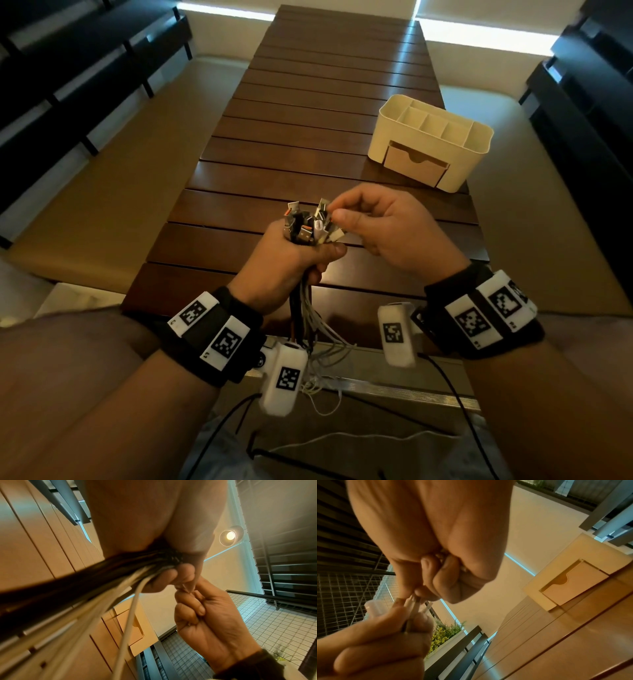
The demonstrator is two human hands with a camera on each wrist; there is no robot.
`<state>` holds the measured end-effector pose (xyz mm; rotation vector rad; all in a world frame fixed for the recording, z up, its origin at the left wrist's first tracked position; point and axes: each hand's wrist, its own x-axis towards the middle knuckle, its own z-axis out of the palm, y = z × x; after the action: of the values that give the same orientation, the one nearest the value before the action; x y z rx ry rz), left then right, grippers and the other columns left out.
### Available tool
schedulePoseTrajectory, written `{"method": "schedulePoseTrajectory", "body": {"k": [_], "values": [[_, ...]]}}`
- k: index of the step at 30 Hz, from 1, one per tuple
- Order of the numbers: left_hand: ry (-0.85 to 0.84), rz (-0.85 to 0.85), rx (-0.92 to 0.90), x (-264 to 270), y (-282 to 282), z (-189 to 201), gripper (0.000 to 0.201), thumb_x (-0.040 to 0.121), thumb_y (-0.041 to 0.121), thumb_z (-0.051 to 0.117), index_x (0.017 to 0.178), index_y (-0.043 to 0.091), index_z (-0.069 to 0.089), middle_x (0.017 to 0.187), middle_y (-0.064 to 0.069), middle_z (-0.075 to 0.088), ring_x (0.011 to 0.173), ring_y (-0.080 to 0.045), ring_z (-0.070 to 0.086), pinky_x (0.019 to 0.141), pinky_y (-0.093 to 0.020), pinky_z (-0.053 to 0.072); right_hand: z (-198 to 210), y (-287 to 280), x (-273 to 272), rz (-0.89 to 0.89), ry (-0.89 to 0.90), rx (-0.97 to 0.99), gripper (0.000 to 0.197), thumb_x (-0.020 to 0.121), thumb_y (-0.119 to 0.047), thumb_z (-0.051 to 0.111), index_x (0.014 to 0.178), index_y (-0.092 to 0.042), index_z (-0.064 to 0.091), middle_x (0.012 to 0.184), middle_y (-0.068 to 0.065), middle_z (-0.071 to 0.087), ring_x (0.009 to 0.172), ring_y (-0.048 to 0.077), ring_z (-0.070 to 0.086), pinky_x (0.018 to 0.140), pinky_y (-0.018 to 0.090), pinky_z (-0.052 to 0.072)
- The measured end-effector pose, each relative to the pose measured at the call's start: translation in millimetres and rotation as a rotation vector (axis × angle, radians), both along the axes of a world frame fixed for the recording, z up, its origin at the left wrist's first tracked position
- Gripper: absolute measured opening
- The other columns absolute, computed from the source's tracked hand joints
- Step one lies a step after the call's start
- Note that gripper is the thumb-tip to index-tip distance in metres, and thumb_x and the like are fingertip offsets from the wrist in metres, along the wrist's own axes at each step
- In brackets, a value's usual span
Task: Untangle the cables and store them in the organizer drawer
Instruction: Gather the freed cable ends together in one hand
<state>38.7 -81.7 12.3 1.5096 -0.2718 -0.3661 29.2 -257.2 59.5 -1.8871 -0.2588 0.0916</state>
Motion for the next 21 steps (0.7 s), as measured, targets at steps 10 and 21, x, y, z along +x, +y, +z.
{"method": "schedulePoseTrajectory", "body": {"k": [10, 21], "values": [[0.020, -0.038, -0.045, -0.4, 0.1, 6.0, 0.027, 0.093, 0.006, 0.066, 0.069, 0.011, 0.054, 0.055, -0.004, 0.043, 0.046, -0.016, 0.037, 0.046, -0.027, 0.036, -14.5, 5.5, 6.4, -0.179, -0.146, 0.065, 0.007, 0.098, -0.018, 0.060, 0.095, -0.019, 0.066, 0.079, -0.008, 0.061, 0.058, -0.002, 0.055, 0.053, 0.009, 0.041], [-0.026, 0.050, -0.175, 0.0, 3.3, 27.8, 0.010, 0.093, 0.022, 0.061, 0.089, 0.015, 0.066, 0.052, 0.002, 0.051, 0.041, -0.011, 0.044, 0.044, -0.027, 0.043, -13.2, 19.1, -4.3, -0.077, 0.123, 0.220, 0.043, 0.085, -0.061, 0.045, 0.107, -0.029, 0.064, 0.095, -0.003, 0.075, 0.041, 0.005, 0.040, 0.037, 0.021, 0.037]]}}
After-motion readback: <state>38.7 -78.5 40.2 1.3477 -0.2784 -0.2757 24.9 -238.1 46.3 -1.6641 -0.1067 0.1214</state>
